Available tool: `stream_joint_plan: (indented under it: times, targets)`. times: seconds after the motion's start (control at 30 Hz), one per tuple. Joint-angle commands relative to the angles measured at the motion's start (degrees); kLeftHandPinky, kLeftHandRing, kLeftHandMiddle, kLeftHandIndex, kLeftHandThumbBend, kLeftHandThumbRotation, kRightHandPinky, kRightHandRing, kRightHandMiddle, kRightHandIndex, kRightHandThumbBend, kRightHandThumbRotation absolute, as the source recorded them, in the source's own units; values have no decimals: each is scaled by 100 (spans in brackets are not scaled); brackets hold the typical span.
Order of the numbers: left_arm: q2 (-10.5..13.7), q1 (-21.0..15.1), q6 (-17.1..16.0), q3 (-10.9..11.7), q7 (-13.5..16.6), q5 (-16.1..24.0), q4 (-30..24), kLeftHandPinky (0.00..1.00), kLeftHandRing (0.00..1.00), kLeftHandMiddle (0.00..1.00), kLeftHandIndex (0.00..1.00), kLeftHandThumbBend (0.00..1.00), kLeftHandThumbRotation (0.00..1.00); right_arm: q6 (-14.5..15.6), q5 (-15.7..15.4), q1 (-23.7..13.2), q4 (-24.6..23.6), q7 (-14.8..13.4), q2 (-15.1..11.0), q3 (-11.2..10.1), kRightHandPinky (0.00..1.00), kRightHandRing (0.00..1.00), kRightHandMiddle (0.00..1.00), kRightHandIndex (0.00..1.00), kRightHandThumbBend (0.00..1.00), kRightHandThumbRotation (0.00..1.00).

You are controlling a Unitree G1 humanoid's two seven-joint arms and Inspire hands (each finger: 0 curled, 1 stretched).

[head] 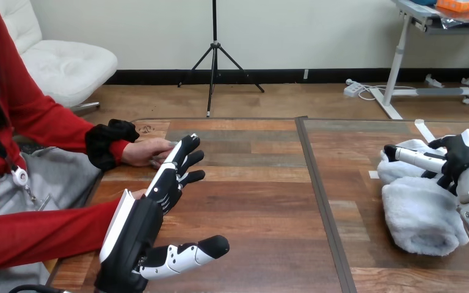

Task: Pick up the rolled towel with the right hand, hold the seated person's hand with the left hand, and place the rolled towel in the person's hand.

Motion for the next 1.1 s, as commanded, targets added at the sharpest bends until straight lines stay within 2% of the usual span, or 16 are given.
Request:
stream_joint_plan:
  times: [0.0,0.17,0.27,0.37,0.5,0.57,0.6,0.77,0.9,1.07]
  targets:
    - [37,-195,-120,26,-20,-44,-236,83,92,95,94,100,55,104,86,194,235,110,410,4,41,68,78,91,98,66]
    - [36,-190,-142,40,-28,-38,-250,82,92,95,94,100,55,60,113,225,236,99,435,3,44,71,81,91,98,65]
    - [50,-197,-160,4,-101,-129,-238,83,92,96,94,100,55,68,-46,226,258,139,440,177,46,73,81,91,97,67]
    - [41,-185,-162,22,-87,-109,-258,83,92,95,94,100,54,12,37,257,253,194,442,111,50,77,86,96,95,68]
    - [53,-196,-189,3,-151,-180,-239,83,92,96,94,100,54,116,37,276,266,103,476,111,52,80,90,98,94,67]
    - [48,-199,-198,11,-161,-183,-230,83,92,96,94,100,54,138,2,281,267,106,477,150,58,86,94,99,93,68]
    - [51,-190,-206,13,-172,-196,-235,83,92,96,94,100,54,140,20,292,265,94,476,131,64,91,96,99,93,69]
    - [60,-168,-227,26,-206,-224,-248,83,92,96,94,100,53,142,121,317,255,33,475,30,73,97,99,100,94,71]
    - [67,-157,-258,49,-206,-221,-250,83,92,96,94,100,53,93,240,360,232,-299,486,-109,75,99,100,100,96,72]
    - [77,-150,-266,52,-227,-265,-246,83,92,96,94,100,54,-59,368,415,197,-664,510,-246,72,100,100,100,99,71]
